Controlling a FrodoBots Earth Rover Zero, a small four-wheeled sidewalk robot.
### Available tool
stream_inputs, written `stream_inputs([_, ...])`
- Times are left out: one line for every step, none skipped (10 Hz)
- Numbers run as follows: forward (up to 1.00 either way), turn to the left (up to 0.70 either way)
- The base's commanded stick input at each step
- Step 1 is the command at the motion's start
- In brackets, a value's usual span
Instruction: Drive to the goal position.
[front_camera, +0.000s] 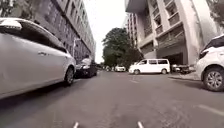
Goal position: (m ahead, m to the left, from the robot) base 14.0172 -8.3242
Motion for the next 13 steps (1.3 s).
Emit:
stream_inputs([0.70,-0.14])
stream_inputs([0.70,-0.14])
stream_inputs([0.70,-0.14])
stream_inputs([0.70,-0.14])
stream_inputs([0.70,-0.14])
stream_inputs([0.70,-0.14])
stream_inputs([0.70,-0.14])
stream_inputs([0.70,-0.14])
stream_inputs([0.70,-0.14])
stream_inputs([0.70,-0.14])
stream_inputs([0.70,-0.14])
stream_inputs([0.70,-0.14])
stream_inputs([0.70,-0.14])
